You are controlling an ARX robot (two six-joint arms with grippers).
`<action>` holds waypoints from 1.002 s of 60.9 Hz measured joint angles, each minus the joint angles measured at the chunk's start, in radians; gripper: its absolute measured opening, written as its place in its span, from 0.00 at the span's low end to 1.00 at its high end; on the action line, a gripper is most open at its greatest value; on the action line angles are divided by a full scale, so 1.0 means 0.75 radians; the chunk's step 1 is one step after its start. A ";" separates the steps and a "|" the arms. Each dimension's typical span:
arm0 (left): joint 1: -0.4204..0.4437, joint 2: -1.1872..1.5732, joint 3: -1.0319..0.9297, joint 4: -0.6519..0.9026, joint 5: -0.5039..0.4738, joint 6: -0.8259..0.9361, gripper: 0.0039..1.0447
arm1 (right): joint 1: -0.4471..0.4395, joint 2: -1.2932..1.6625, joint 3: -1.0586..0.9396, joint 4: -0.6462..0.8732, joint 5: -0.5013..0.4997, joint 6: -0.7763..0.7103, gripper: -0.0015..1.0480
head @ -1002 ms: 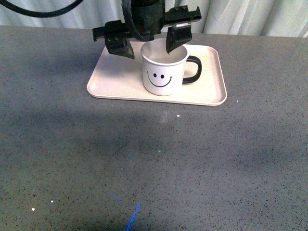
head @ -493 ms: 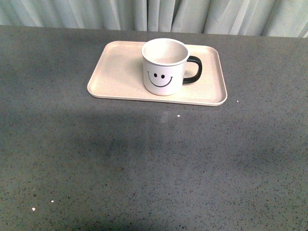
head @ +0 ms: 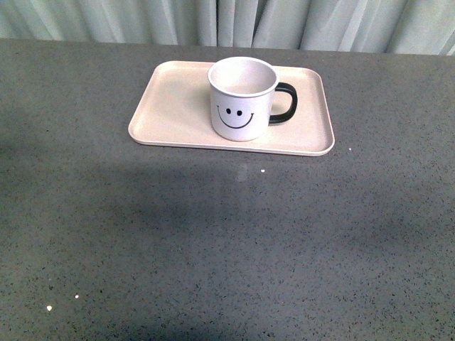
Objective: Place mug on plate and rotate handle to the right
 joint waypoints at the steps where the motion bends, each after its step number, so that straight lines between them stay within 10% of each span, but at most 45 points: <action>1: 0.005 -0.016 -0.014 -0.001 0.002 0.001 0.01 | 0.000 0.000 0.000 0.000 0.000 0.000 0.91; 61: 0.148 -0.766 -0.293 -0.456 0.138 0.005 0.01 | 0.000 0.000 0.000 0.000 -0.001 0.000 0.91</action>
